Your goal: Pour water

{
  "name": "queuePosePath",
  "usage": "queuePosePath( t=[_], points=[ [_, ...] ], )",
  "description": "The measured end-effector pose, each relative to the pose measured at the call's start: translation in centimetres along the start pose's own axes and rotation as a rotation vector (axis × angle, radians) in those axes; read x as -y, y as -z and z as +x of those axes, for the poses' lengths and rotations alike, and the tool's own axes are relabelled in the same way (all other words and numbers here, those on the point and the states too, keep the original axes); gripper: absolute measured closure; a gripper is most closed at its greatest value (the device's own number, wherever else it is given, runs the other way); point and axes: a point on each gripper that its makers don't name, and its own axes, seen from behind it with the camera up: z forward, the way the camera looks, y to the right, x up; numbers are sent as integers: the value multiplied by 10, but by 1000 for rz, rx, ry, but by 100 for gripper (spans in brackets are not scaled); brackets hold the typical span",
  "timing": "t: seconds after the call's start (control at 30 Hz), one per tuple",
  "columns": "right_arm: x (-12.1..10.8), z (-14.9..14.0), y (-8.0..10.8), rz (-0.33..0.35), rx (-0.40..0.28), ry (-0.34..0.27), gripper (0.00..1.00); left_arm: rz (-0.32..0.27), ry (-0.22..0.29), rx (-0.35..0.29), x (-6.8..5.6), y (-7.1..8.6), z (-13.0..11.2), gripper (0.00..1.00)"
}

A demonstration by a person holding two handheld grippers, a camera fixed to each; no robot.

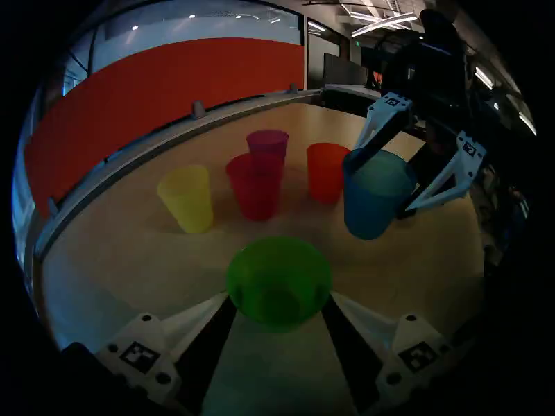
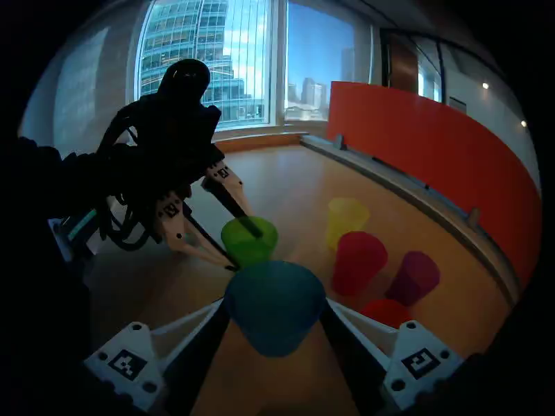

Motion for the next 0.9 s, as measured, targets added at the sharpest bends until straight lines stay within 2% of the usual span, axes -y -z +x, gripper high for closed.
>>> queuePosePath(
  t=[0.3, 0.6, 0.9],
  points=[
    [2, -1, -2, 3, 2, 1, 8, 1, 12, 10, 1, 1, -3, 17],
    [4, -2, -2, 4, 0, 1, 8, 4, -8, 39, 0, 2, -8, 17],
    [6, -5, -3, 5, -2, -7, 8, -1, -5, 75, -3, 4, -20, 17]
  ],
)
